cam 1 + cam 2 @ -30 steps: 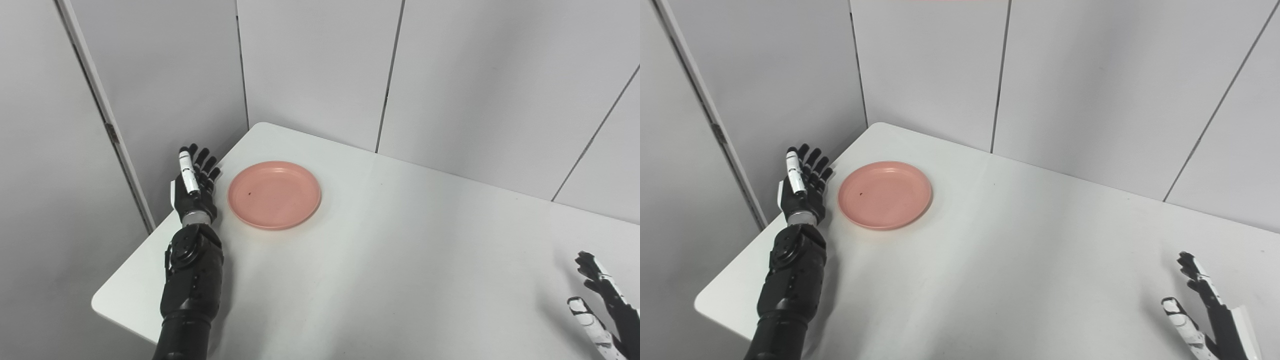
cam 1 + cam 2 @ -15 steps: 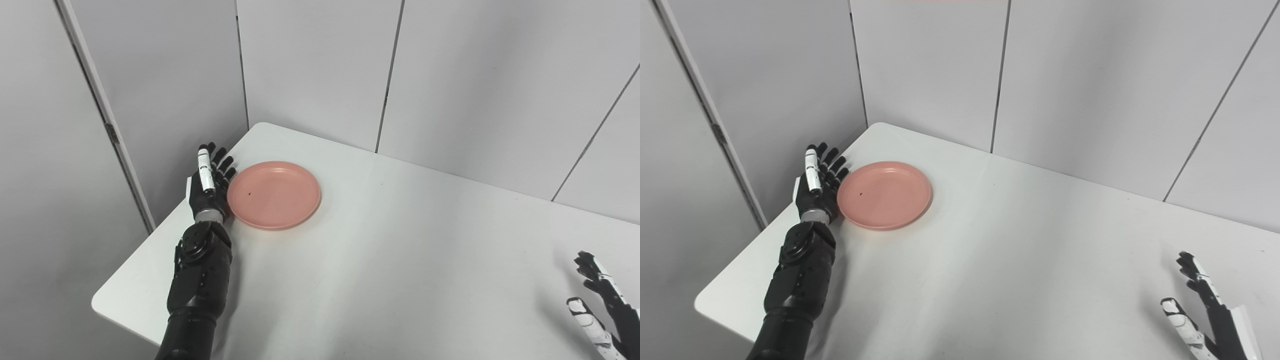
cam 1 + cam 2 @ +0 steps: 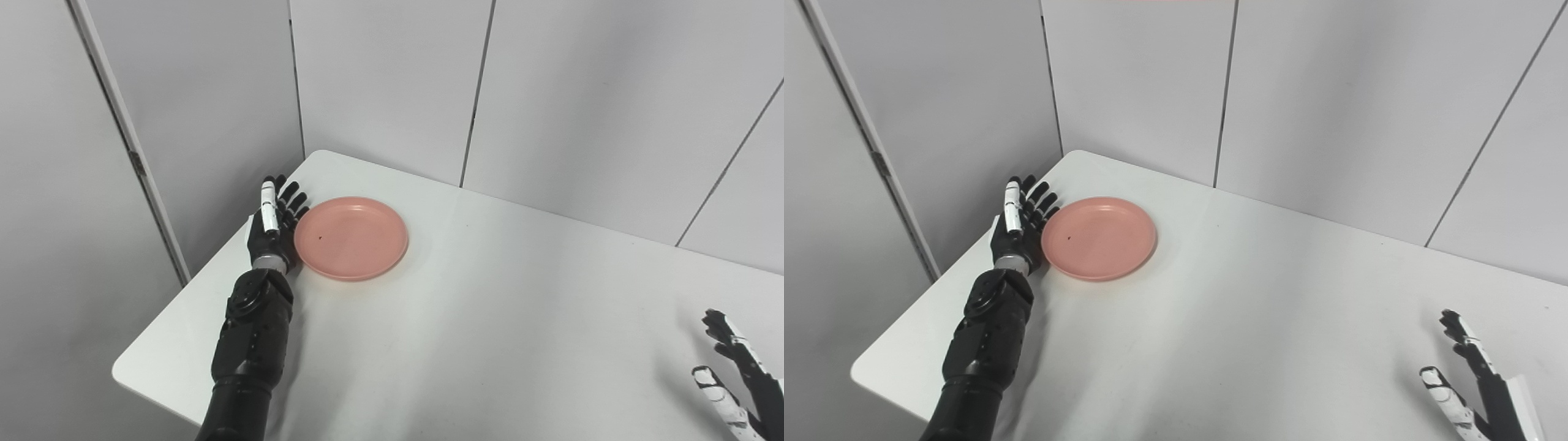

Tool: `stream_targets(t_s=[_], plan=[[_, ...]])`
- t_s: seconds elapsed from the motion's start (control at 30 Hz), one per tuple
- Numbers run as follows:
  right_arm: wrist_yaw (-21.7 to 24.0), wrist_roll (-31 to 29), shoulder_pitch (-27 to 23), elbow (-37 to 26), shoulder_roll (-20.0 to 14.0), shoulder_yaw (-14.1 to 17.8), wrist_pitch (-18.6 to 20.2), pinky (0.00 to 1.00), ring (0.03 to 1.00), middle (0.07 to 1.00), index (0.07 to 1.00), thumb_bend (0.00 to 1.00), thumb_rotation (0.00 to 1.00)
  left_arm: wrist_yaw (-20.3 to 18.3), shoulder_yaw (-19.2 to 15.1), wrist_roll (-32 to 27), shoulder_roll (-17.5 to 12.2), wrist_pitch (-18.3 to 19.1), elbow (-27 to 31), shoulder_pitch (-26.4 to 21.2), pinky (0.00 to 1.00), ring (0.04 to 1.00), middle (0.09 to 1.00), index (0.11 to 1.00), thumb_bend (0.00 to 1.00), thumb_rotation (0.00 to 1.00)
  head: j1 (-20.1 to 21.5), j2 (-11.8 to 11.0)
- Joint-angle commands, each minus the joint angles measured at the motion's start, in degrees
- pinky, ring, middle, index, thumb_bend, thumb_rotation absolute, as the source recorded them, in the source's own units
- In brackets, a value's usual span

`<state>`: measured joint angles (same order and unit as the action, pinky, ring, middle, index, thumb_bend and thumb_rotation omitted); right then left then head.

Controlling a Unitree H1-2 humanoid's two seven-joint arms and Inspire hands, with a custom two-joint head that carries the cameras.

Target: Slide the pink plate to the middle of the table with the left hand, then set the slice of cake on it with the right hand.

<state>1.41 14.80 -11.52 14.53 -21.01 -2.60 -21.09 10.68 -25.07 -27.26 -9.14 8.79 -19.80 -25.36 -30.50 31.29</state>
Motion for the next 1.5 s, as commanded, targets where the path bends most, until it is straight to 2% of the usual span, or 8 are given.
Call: stream_targets(t_s=[0.0, 0.23, 0.77, 0.87, 0.9, 1.0, 1.47], plan=[[-0.57, 0.07, 4.88, 2.10, 1.81, -0.75, -0.45, 0.86, 0.885, 0.895, 0.912, 0.42, 1.00, -0.80, 0.89, 0.11, 0.08, 1.60, 0.30, -1.42, 0.88, 0.882, 0.902, 0.896, 0.36, 1.00, 0.32, 0.08], [-0.82, -0.12, 4.57, 2.77, 2.04, -0.79, -1.68, 0.83, 0.865, 0.887, 0.902, 0.43, 1.00, -1.19, 3.13, 0.14, 1.35, 2.80, 1.65, -1.77, 0.88, 0.868, 0.885, 0.882, 0.36, 1.00, 1.78, 0.51], [-1.21, 0.69, 4.96, 0.75, 3.94, -0.99, -0.13, 0.82, 0.860, 0.879, 0.886, 0.48, 1.00, -2.79, 9.93, 2.72, 3.62, 6.07, 3.50, -1.55, 0.87, 0.866, 0.879, 0.867, 0.38, 1.00, 6.81, 2.15], [-1.27, 1.21, 4.98, 0.37, 4.37, -1.17, 0.07, 0.82, 0.864, 0.882, 0.887, 0.49, 1.00, -3.20, 10.28, 2.27, 4.53, 6.93, 3.84, -1.50, 0.87, 0.867, 0.878, 0.865, 0.37, 1.00, 7.91, 2.49], [-1.36, 1.48, 5.02, 0.18, 4.58, -1.22, 0.17, 0.82, 0.864, 0.882, 0.887, 0.49, 1.00, -4.15, 11.09, 2.64, 4.54, 6.94, 3.84, -1.34, 0.87, 0.867, 0.878, 0.865, 0.37, 1.00, 8.89, 2.76], [-1.39, 2.18, 5.24, -0.64, 5.02, -1.28, 0.80, 0.82, 0.866, 0.881, 0.889, 0.48, 1.00, -6.07, 12.73, 3.37, 4.47, 7.17, 3.80, -0.97, 0.89, 0.883, 0.893, 0.878, 0.38, 1.00, 10.33, 3.00], [-2.06, 7.59, 6.99, -8.48, 8.22, -2.91, 6.63, 0.80, 0.853, 0.872, 0.882, 0.37, 1.00, -9.47, 18.76, 6.25, 6.91, 12.29, 6.76, 1.53, 0.87, 0.868, 0.873, 0.860, 0.38, 0.98, 19.98, 4.72]])
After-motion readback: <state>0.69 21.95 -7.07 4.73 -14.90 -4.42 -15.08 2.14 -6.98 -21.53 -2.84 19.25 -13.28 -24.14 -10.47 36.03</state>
